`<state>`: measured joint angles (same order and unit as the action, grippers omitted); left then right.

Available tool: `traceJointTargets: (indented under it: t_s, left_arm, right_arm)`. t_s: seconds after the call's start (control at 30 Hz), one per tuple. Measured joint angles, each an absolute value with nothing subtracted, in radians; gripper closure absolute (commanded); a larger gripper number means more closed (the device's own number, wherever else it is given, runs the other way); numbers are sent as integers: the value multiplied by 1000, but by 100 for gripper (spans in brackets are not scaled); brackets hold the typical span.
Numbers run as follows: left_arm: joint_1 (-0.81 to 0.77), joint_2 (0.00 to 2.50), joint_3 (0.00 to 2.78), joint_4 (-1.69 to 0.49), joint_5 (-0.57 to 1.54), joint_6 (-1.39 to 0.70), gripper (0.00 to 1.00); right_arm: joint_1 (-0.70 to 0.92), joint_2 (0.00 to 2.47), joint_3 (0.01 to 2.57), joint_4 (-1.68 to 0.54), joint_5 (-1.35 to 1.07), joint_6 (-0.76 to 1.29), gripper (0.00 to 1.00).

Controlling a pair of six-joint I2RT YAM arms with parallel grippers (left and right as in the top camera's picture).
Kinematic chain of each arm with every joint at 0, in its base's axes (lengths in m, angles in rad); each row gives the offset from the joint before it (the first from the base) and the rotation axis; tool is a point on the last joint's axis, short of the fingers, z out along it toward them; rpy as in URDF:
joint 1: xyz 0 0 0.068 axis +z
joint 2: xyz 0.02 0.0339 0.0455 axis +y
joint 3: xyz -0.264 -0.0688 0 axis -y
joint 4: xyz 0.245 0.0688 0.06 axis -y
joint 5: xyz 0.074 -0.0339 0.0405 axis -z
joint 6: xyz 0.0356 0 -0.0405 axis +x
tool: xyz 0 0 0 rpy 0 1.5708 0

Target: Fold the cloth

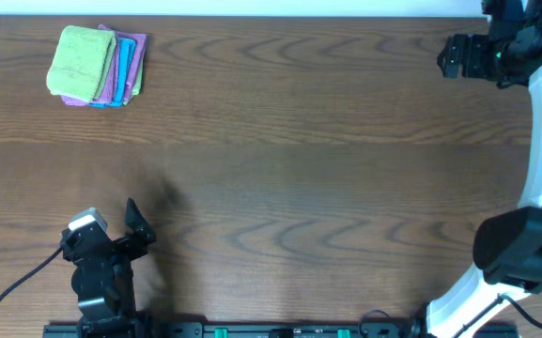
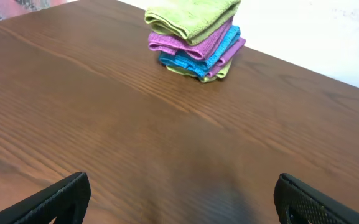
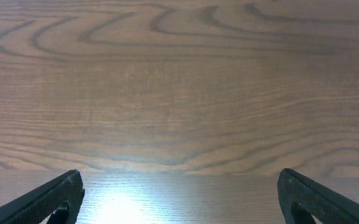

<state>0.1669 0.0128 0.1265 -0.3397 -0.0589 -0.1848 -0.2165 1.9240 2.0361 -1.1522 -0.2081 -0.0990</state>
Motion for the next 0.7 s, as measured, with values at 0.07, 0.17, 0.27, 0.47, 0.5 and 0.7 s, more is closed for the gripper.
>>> traceJointTargets:
  t_s: [0.07, 0.17, 0.27, 0.47, 0.5, 0.7]
  left_arm:
    - [167, 13, 126, -340, -59, -176, 5]
    - [167, 13, 126, -340, -48, -148, 5]
    - [167, 13, 126, -339, -25, -92, 5]
    - [167, 13, 126, -339, 1, -6, 5]
    - [167, 13, 126, -339, 1, 1, 4]
    - [167, 13, 126, -339, 4, 9, 5]
  right_arm:
    - [-216, 1924, 2036, -1152, -208, -99, 1]
    - [-216, 1924, 2036, -1152, -208, -99, 1]
    - [-216, 1924, 2036, -1152, -208, -99, 1]
    - [-216, 1924, 2036, -1152, -208, -99, 1]
    - [-216, 1924, 2036, -1152, -208, -99, 1]
    - [-216, 1924, 2036, -1152, -208, -99, 1]
